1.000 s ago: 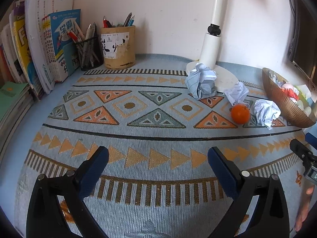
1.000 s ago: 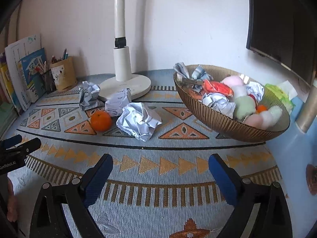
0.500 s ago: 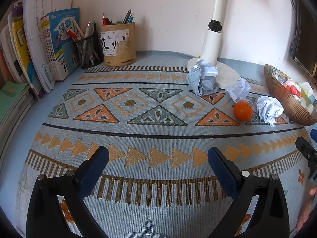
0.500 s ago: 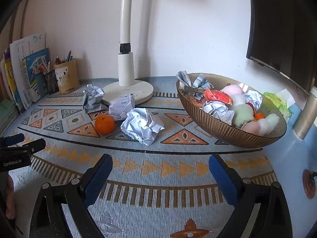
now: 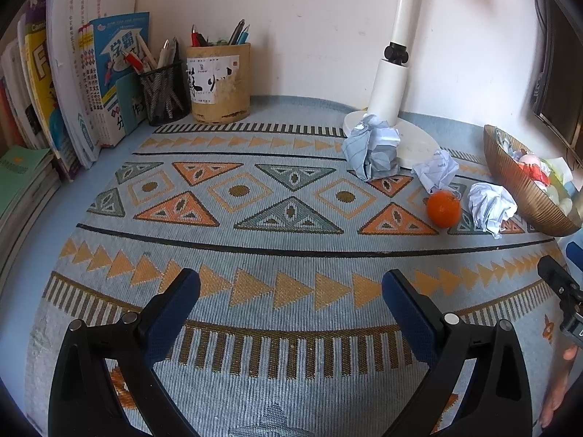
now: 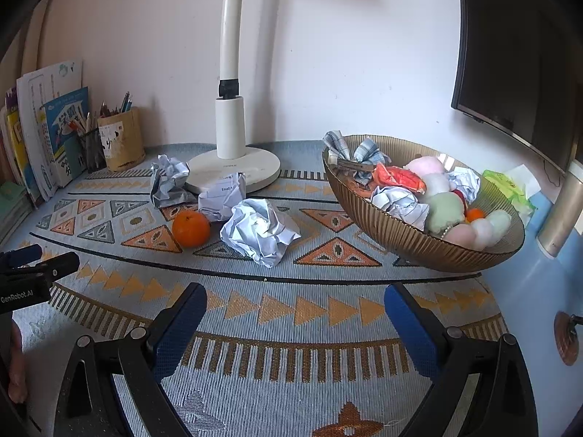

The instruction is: Organize objects

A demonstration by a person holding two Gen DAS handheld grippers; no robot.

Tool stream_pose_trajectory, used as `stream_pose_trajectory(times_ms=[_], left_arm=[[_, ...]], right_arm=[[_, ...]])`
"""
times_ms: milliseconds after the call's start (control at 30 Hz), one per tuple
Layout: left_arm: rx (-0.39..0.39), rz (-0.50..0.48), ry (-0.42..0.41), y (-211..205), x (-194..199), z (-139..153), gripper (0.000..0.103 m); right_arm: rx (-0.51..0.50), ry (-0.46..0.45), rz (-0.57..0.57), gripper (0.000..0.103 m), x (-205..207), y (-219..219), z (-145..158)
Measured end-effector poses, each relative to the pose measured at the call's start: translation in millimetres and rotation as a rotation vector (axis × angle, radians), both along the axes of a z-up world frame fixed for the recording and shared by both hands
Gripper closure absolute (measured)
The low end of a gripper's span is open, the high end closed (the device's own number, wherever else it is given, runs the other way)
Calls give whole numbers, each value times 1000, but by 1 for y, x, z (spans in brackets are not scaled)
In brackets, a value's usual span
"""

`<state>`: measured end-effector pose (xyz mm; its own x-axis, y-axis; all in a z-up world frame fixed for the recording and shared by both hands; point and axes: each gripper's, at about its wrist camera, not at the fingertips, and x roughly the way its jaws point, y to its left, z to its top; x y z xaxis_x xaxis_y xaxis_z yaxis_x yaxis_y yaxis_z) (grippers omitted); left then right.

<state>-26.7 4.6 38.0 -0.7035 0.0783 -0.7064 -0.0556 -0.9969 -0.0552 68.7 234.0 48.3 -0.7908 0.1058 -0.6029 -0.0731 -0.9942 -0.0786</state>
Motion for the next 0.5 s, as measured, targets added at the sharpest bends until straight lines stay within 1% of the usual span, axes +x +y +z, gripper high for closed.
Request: stream_pose_trajectory(times_ms=[300,500], left_arm=[[-30,-4,0,6,0,0,3],[-28,-4,-3,6,0,-1,3]], right_arm=[[8,-3,5,5,-2,-2,-1],[15,6,5,5,-1,-3,0]])
